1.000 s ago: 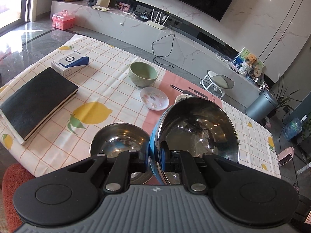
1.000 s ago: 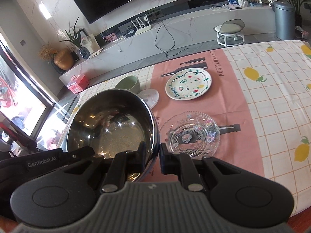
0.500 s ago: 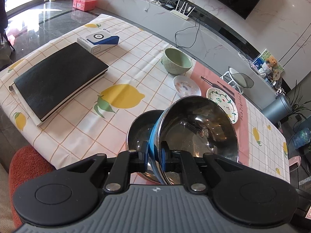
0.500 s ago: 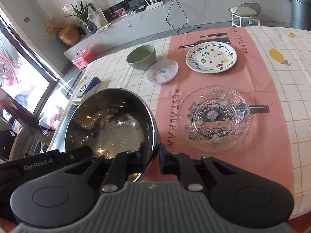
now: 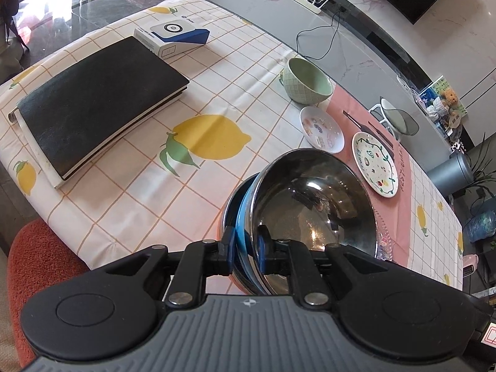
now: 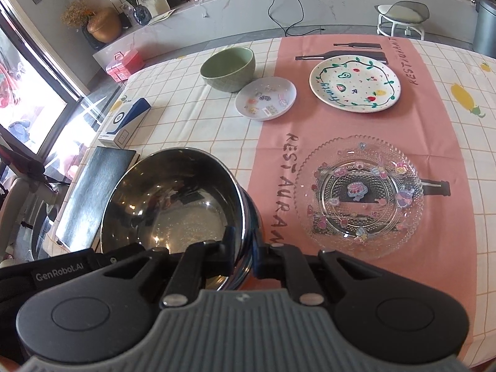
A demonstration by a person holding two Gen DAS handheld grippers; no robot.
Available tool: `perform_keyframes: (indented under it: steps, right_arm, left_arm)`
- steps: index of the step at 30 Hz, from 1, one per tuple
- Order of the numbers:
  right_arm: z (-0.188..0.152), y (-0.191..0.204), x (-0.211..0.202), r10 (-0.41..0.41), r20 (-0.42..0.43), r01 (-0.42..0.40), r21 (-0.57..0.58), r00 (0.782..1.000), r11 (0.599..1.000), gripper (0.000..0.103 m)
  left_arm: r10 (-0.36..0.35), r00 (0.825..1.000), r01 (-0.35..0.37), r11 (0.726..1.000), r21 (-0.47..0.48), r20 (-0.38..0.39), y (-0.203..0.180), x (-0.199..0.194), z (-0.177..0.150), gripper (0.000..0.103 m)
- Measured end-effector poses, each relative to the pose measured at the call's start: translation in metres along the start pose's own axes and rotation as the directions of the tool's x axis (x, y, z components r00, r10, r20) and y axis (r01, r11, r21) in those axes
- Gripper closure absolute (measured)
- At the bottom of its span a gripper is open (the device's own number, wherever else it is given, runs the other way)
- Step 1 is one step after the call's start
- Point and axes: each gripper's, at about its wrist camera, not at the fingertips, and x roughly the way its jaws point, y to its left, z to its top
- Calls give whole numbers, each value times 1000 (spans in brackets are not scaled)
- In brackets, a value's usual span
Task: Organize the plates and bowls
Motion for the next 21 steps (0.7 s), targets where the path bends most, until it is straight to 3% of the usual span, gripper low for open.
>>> perform_keyframes:
  steps: [14,21]
  right_arm:
    - [4,6,9,-46,8,46,-55,999,997,94]
    - [5,4,7,-30,6,30,-36,1000,999,90]
  left_arm:
    - [25,999,-25,1000,4,21,3,1,3,88]
    - [23,999,-23,1000,5,47,2,-5,4,94]
